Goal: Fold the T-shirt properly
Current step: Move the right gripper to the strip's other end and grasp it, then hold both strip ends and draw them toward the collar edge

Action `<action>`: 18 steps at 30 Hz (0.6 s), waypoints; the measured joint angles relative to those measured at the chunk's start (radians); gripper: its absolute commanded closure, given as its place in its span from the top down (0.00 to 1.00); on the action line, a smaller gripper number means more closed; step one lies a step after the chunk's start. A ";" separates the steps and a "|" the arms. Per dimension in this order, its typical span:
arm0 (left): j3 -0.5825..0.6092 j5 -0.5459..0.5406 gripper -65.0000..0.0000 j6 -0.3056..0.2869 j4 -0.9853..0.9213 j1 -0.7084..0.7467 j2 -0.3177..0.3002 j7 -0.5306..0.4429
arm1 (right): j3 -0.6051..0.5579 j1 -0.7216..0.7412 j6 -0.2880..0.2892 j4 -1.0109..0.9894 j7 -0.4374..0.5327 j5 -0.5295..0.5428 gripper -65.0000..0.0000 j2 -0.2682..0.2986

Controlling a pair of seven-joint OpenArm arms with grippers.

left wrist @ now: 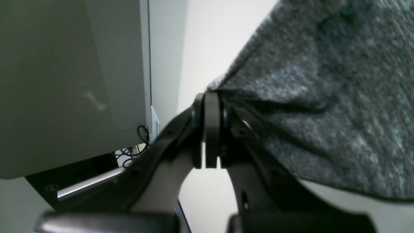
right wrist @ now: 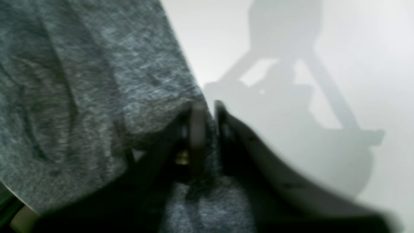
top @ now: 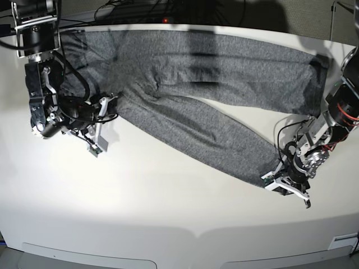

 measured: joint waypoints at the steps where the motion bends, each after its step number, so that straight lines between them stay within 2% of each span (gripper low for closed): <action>1: 0.000 0.000 0.00 0.000 0.000 0.000 0.000 0.000 | 0.000 0.000 0.000 0.000 0.002 0.001 0.35 0.000; 7: 0.000 0.000 0.00 0.000 0.000 0.000 0.000 0.000 | 0.000 0.000 0.000 0.000 0.002 -0.004 0.35 -0.006; 13: 0.000 0.000 0.00 0.000 0.000 0.000 0.000 0.001 | 0.001 0.006 0.003 -0.075 0.074 -0.142 0.34 -0.093; 17: 0.000 0.000 0.00 0.000 0.000 0.000 0.000 0.003 | 0.008 0.019 0.002 -0.115 0.103 -0.172 0.13 -0.110; 18: 0.000 0.000 0.00 0.000 0.000 0.000 0.000 0.003 | 0.008 0.019 0.002 -0.116 0.106 -0.171 0.10 -0.108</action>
